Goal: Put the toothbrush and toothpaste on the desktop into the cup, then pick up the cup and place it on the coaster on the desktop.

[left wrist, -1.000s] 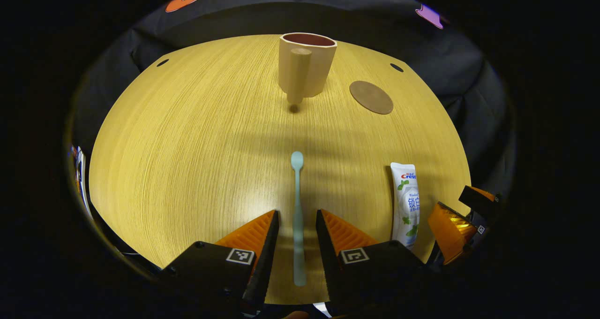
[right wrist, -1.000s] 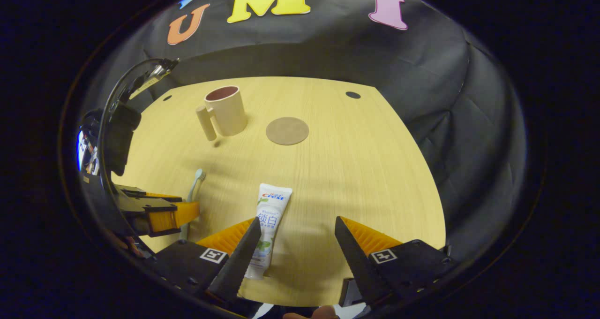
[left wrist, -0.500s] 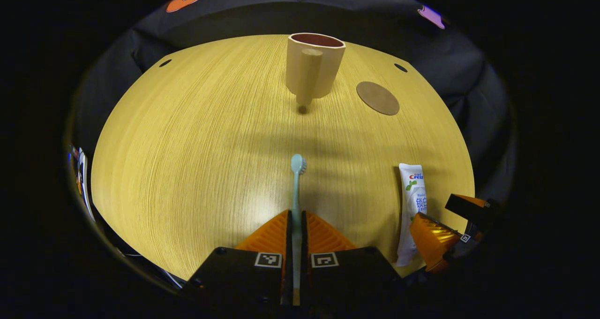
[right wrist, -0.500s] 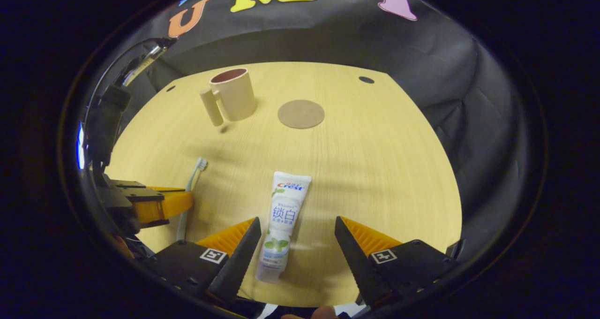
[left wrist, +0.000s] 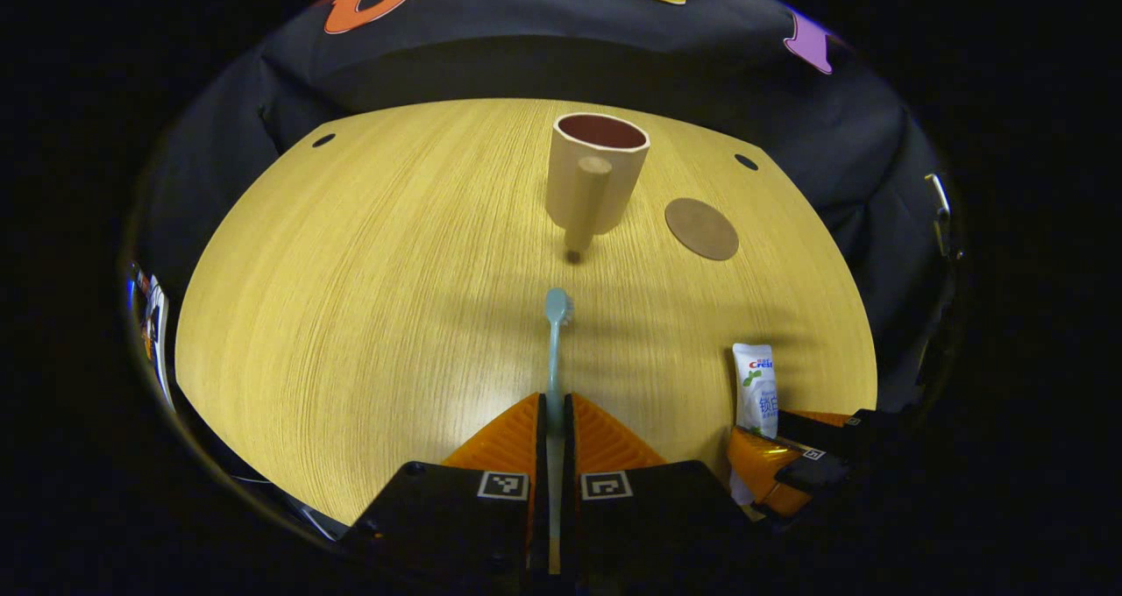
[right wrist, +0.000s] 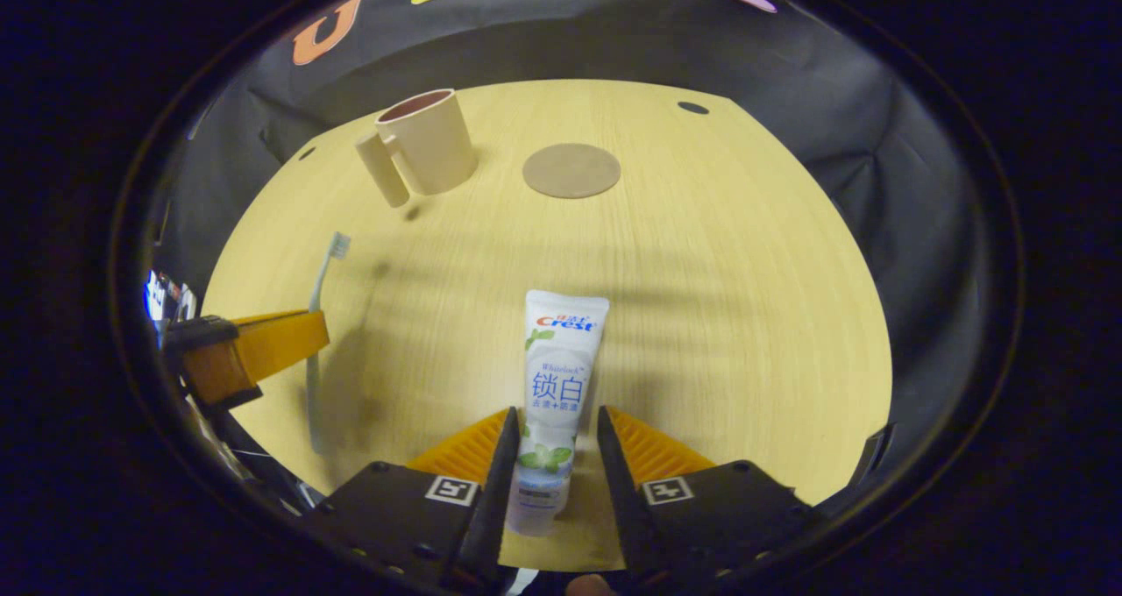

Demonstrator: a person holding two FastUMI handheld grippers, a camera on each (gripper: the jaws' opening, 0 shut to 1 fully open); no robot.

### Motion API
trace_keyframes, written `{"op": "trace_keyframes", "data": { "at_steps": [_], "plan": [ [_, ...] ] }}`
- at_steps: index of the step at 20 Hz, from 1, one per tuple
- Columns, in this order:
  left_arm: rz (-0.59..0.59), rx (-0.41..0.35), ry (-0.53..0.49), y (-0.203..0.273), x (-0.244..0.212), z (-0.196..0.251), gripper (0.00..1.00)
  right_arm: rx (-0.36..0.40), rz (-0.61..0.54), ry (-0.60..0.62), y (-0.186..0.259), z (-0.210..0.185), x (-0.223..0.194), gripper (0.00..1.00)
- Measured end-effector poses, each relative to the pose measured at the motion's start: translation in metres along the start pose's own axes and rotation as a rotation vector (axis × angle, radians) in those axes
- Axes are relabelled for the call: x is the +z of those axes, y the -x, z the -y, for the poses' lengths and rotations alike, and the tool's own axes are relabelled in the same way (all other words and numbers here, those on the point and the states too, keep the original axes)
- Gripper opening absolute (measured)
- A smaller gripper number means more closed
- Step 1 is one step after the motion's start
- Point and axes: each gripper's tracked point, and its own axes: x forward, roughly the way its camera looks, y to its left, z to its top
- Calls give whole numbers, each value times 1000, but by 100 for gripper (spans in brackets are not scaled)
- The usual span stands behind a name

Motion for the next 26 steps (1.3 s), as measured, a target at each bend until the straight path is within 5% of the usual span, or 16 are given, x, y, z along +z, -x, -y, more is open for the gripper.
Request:
{"op": "trace_keyframes", "data": {
  "at_steps": [2,5,6,15,26],
  "plan": [
    [33,3,-9,8,20,2,8,-12,-6,-3,0,2,1,35],
    [95,5,-4,24,57,6,8,-4,-6,2,4,1,2,25],
    [118,3,-4,15,38,1,8,0,-1,5,6,0,5,19],
    [439,-12,-29,51,178,8,7,-6,130,39,49,16,43,18],
    [828,-89,-48,38,309,33,7,-58,131,-20,59,54,43,19]
  ]
}}
